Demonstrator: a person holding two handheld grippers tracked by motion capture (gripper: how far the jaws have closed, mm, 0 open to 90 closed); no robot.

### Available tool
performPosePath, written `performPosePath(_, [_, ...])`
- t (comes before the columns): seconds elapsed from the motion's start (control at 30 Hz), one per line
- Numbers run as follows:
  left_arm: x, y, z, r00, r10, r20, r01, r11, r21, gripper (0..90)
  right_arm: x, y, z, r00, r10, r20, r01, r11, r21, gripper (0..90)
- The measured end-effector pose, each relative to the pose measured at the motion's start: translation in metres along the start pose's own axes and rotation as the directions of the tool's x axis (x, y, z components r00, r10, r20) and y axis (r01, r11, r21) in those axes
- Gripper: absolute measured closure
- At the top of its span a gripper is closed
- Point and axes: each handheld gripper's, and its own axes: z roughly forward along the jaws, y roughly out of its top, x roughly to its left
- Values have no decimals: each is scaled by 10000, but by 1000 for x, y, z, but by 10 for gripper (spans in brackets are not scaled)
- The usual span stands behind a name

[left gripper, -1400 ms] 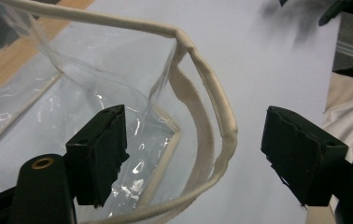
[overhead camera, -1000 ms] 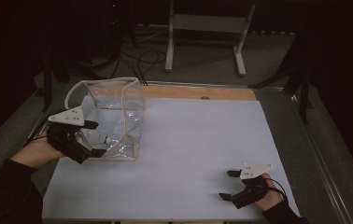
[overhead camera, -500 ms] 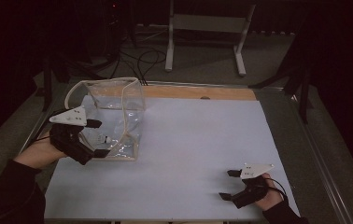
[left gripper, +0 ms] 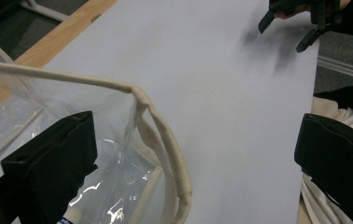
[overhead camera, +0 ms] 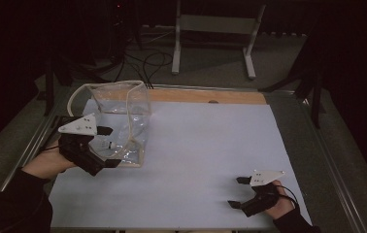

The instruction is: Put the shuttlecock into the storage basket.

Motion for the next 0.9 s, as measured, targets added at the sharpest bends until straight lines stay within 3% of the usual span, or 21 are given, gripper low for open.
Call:
performPosePath(0.27, [-8, -2, 4, 10000, -11, -29, 10, 9999, -107, 4, 0, 1, -1, 10000, -42, 30, 42, 10000, -14, 98])
performPosePath(0.9, [-42, 0, 16, 9968, 757, 270, -755, 9971, -56, 4, 1, 0, -2, 10000, 5, -17, -5, 10000, -62, 98])
